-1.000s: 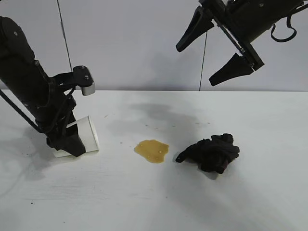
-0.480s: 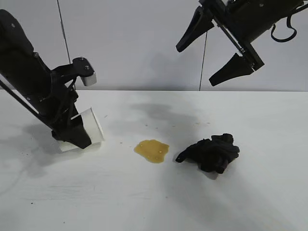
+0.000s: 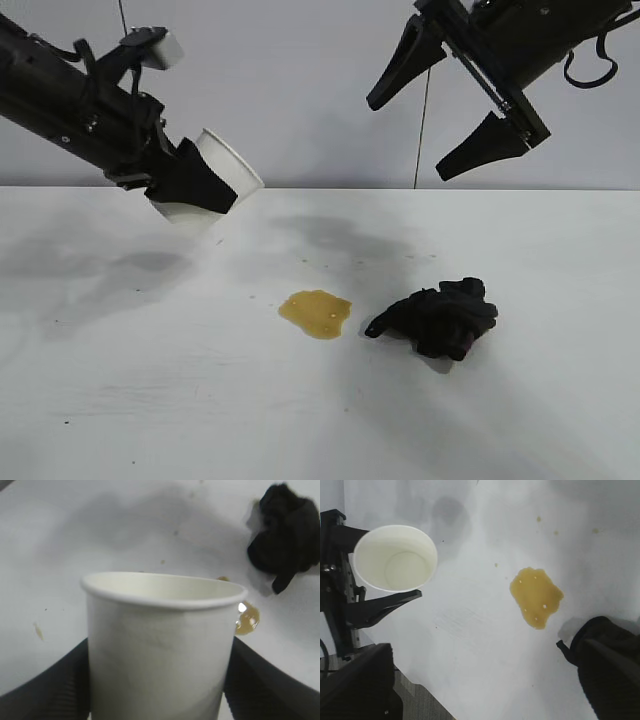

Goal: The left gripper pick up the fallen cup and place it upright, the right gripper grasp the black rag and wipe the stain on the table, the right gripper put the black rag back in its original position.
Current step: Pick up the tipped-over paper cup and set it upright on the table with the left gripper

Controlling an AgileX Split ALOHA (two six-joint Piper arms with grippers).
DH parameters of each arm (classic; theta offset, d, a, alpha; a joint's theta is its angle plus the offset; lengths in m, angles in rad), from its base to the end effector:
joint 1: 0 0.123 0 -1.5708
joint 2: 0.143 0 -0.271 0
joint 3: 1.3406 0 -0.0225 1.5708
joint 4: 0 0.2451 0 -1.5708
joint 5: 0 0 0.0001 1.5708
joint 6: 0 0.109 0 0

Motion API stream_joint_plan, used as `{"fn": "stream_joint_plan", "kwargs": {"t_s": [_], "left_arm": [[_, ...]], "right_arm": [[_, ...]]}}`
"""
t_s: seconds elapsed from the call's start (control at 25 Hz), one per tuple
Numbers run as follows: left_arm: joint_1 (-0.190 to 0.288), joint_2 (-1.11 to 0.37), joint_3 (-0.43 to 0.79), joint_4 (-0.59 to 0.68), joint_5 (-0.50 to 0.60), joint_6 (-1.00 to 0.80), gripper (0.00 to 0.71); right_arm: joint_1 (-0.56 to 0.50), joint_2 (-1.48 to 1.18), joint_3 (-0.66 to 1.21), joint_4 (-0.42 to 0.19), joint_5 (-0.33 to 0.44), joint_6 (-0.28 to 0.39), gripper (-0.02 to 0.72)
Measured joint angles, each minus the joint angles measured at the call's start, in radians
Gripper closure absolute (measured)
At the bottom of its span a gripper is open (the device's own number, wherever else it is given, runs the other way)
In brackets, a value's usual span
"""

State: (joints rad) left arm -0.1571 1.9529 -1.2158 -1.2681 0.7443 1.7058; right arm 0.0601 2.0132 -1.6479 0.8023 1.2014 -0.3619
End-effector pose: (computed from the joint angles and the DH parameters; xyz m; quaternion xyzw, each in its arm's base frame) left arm 0.3791 -0.1315 0.1611 0.4061 0.7988 -0.2636 0.3572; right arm 0.4048 0.0976 0.2245 -0.0711 0.9253 0.3597 0.0972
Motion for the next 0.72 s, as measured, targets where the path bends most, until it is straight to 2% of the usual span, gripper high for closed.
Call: {"fn": "stream_joint_plan", "kwargs": {"t_s": [0.16,0.28,0.36,0.48,0.72], "left_arm": [[0.098,0.0,0.053,-0.158,0.104,0.104,0.228],[0.148,0.0,0.141,-0.317,0.163,0.247,0.228],[0.154,0.0,0.196,-0.387,0.196,0.382,0.228],[0.151,0.0,0.279,-0.411,0.251,0.603,0.228],[0.121,0.0,0.327,-0.423,0.283,0.773,0.231]], "right_arm": [[0.0,0.0,0.0,0.0,0.001,0.0,0.009],[0.0,0.0,0.0,-0.001,0.001,0.0,0.009],[0.0,0.0,0.0,-0.001,0.001,0.0,0.009],[0.0,0.0,0.0,-0.001,0.001,0.0,0.009],[0.0,0.0,0.0,-0.002,0.0,0.0,0.009]]}}
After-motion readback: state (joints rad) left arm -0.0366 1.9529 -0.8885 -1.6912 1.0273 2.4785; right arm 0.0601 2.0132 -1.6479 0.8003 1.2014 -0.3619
